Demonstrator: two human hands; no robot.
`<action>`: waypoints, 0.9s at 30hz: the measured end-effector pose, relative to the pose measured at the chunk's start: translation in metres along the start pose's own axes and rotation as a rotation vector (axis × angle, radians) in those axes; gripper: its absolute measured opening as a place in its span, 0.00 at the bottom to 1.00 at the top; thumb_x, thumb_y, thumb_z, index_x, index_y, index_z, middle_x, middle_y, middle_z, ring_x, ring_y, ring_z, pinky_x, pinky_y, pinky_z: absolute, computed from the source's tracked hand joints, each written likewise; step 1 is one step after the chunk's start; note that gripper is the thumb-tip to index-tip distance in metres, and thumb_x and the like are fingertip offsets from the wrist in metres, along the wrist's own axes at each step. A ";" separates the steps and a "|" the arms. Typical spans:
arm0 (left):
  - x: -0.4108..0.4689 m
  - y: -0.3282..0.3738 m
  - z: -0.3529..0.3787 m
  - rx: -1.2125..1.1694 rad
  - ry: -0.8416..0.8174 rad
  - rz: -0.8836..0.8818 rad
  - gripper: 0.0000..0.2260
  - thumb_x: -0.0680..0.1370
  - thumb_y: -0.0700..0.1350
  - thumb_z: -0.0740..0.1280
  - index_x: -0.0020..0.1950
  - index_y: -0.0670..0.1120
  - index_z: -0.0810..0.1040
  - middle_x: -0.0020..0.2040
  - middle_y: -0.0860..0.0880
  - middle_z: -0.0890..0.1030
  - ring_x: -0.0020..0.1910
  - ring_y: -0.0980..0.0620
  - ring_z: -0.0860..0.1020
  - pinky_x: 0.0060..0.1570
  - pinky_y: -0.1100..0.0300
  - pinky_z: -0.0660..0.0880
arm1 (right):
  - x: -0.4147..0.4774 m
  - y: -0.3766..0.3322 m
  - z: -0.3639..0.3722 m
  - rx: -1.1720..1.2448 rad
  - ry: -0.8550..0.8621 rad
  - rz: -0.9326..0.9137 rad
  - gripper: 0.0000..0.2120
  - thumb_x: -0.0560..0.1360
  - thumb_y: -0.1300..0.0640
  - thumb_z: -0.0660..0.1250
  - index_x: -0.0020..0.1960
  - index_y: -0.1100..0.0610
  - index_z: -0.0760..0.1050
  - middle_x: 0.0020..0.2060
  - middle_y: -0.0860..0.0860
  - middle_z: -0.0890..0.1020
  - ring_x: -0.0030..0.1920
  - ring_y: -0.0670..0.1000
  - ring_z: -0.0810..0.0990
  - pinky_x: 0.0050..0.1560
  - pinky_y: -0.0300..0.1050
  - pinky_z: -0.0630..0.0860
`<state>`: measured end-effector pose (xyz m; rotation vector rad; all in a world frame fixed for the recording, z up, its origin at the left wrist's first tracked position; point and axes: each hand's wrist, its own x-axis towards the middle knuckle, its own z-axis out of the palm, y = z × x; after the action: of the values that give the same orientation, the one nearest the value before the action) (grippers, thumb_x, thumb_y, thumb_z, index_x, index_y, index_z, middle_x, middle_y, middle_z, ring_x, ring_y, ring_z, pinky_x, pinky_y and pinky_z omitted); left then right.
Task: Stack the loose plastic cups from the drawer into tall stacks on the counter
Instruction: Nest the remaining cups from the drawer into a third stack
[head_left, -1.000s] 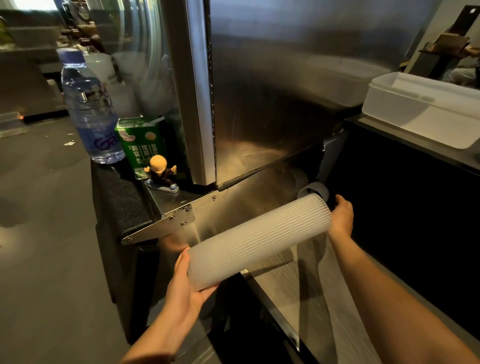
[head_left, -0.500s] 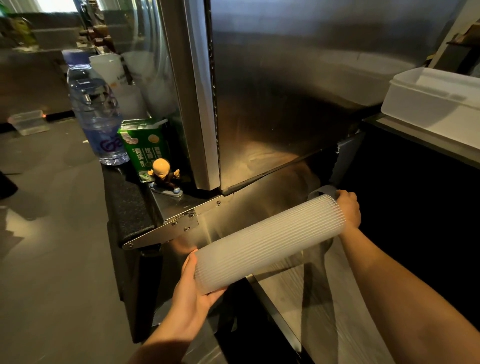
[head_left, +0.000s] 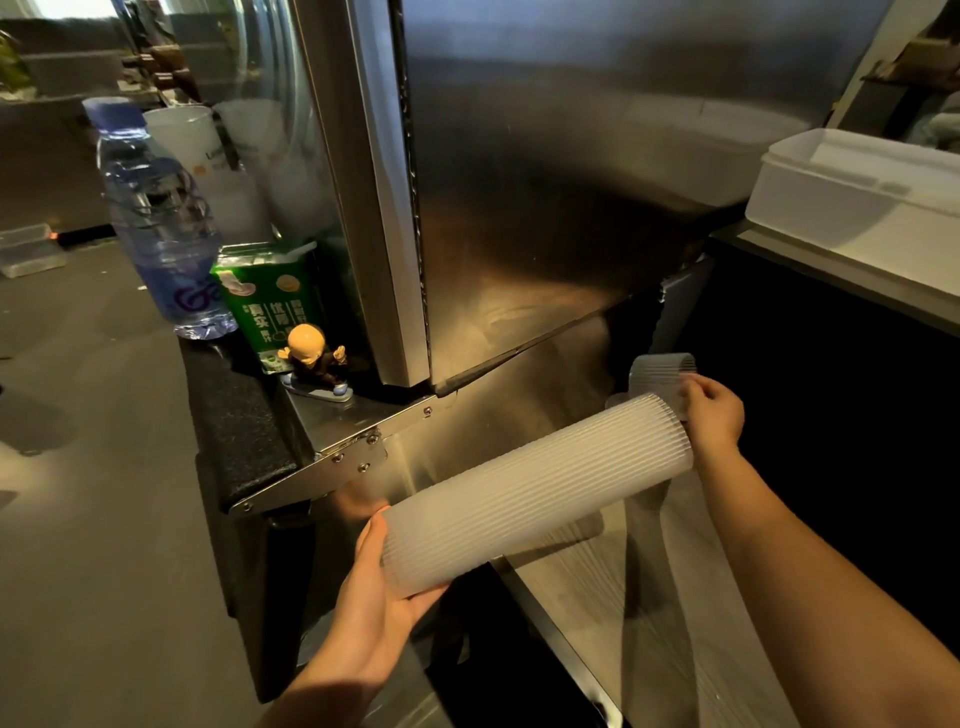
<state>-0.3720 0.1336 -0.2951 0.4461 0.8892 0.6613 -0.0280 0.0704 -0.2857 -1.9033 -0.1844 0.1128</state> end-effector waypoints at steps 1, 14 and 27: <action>0.000 0.000 0.000 0.000 0.000 -0.003 0.17 0.80 0.53 0.56 0.68 0.54 0.69 0.59 0.45 0.74 0.56 0.43 0.75 0.45 0.47 0.75 | -0.001 -0.002 -0.003 0.128 -0.053 0.056 0.11 0.77 0.60 0.60 0.56 0.62 0.77 0.53 0.59 0.80 0.54 0.58 0.78 0.54 0.47 0.73; -0.006 0.007 0.000 0.000 -0.021 -0.020 0.11 0.80 0.52 0.56 0.59 0.54 0.73 0.55 0.44 0.75 0.54 0.42 0.75 0.43 0.48 0.75 | -0.045 -0.023 -0.055 0.338 -0.733 0.149 0.08 0.66 0.57 0.70 0.41 0.58 0.72 0.28 0.48 0.80 0.30 0.44 0.78 0.38 0.41 0.74; -0.006 0.010 -0.010 0.037 -0.020 -0.021 0.13 0.80 0.53 0.57 0.63 0.55 0.72 0.57 0.45 0.74 0.54 0.42 0.75 0.42 0.47 0.75 | -0.048 -0.007 -0.072 0.519 -0.670 0.100 0.10 0.67 0.56 0.65 0.46 0.60 0.75 0.35 0.50 0.79 0.36 0.46 0.77 0.41 0.40 0.74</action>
<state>-0.3860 0.1373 -0.2916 0.4750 0.8869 0.6216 -0.0635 -0.0032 -0.2556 -1.2984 -0.4615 0.7917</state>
